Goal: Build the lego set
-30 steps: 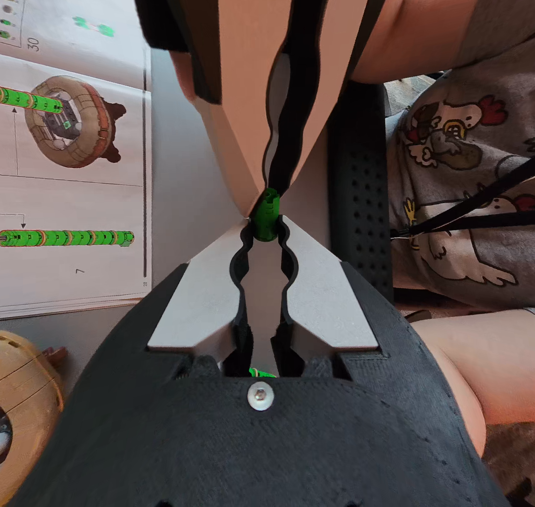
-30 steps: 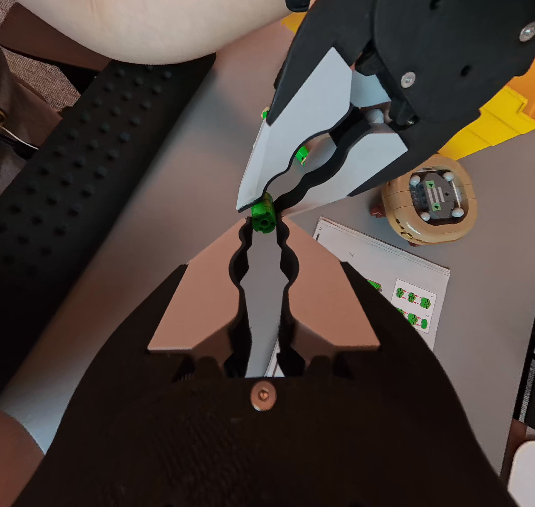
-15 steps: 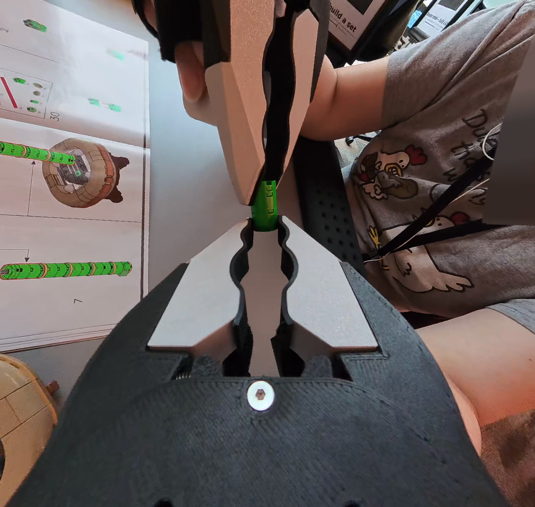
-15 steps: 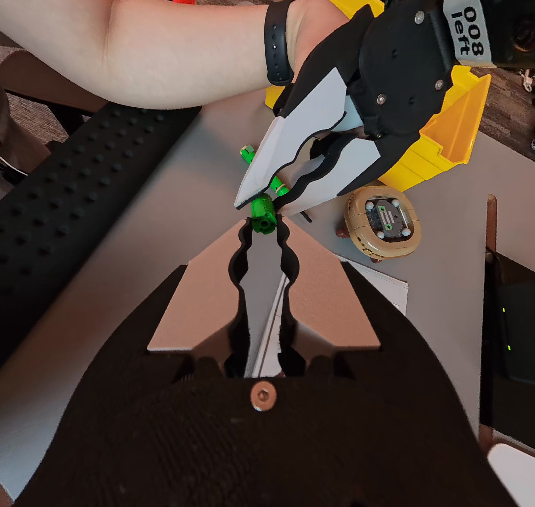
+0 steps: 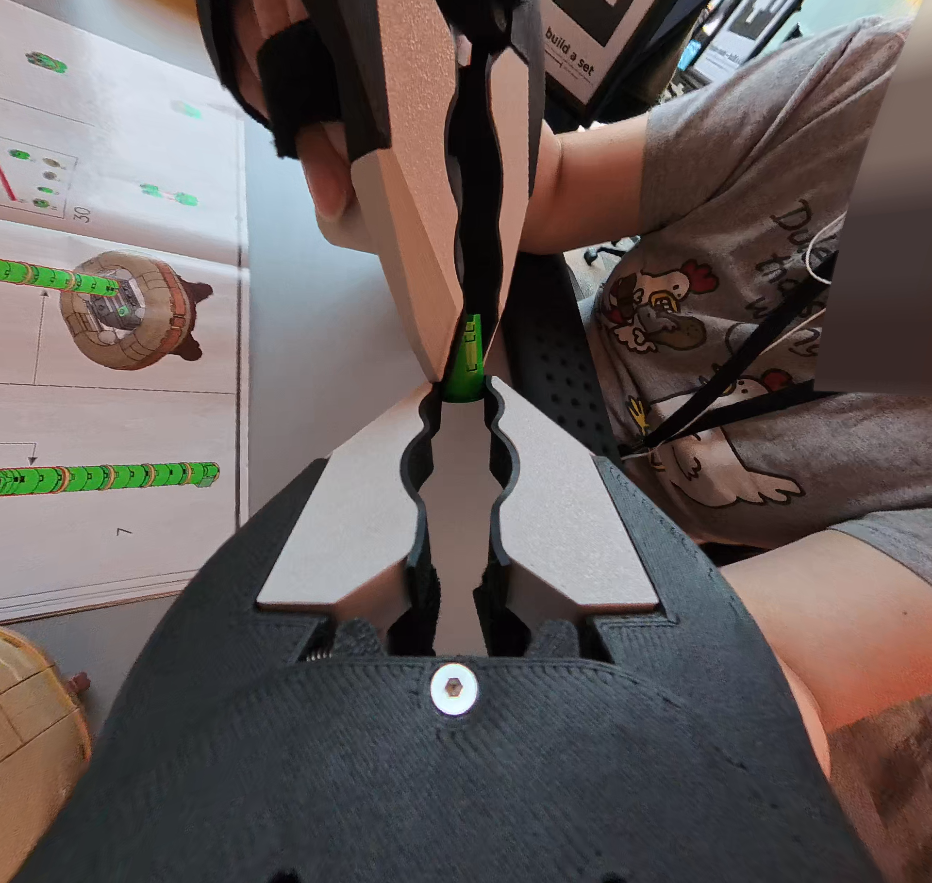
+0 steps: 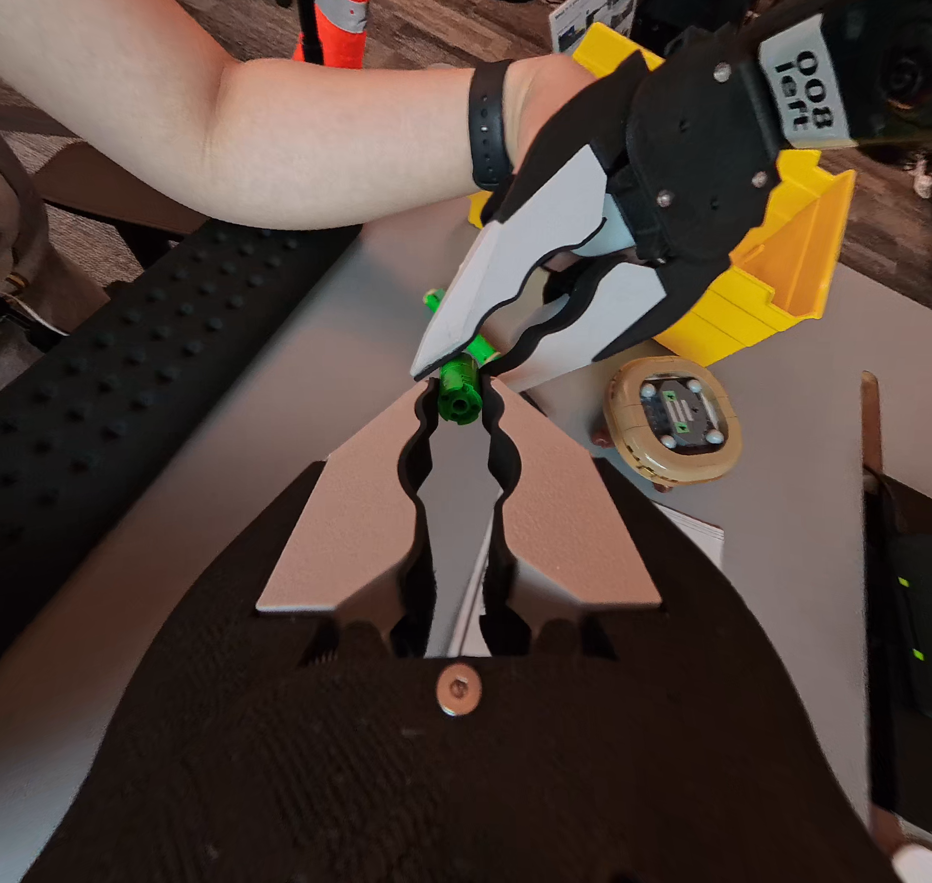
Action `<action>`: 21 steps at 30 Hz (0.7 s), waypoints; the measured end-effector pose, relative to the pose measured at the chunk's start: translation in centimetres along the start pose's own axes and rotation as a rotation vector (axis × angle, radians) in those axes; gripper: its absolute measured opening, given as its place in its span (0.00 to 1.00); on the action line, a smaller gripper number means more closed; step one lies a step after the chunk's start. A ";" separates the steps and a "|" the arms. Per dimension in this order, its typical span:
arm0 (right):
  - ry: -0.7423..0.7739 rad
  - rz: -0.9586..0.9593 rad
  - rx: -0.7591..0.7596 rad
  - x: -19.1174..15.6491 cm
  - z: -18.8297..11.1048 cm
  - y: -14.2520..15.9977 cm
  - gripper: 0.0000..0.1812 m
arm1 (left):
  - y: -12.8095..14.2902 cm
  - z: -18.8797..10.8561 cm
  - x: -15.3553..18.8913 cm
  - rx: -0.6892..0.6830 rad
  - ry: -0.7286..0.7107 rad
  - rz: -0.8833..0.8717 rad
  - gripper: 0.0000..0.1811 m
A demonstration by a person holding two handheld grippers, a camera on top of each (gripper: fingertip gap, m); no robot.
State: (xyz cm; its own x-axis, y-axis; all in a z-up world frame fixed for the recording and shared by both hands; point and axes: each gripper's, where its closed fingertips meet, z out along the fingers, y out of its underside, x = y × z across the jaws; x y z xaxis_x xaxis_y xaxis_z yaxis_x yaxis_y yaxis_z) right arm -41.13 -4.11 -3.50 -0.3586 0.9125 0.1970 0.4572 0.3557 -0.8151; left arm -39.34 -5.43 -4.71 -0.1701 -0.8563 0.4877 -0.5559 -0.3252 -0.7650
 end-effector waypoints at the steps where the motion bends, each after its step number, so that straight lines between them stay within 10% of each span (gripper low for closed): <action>1: 0.043 -0.005 0.009 0.7 -0.6 -0.1 0.09 | -0.5 -0.3 -0.4 0.028 -0.023 -0.005 0.08; 7: 0.490 0.133 0.297 7.8 -11.0 -0.5 0.09 | -2.9 -5.4 -3.5 0.231 -0.347 -0.028 0.23; 11: 0.621 0.205 0.388 8.9 -16.0 0.4 0.09 | -0.5 -7.9 -5.3 0.101 -0.628 -0.063 0.29; 21: 0.643 0.207 0.295 8.8 -16.2 1.9 0.09 | 6.8 -8.1 -7.0 -0.250 -0.762 -0.416 0.23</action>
State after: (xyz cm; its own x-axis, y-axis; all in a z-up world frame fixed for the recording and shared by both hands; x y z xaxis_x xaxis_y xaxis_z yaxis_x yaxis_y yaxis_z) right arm -30.27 7.89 5.53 0.3006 0.9256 0.2300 0.1931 0.1771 -0.9651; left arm -48.49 1.60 -9.90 0.6199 -0.7517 0.2249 -0.6282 -0.6472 -0.4318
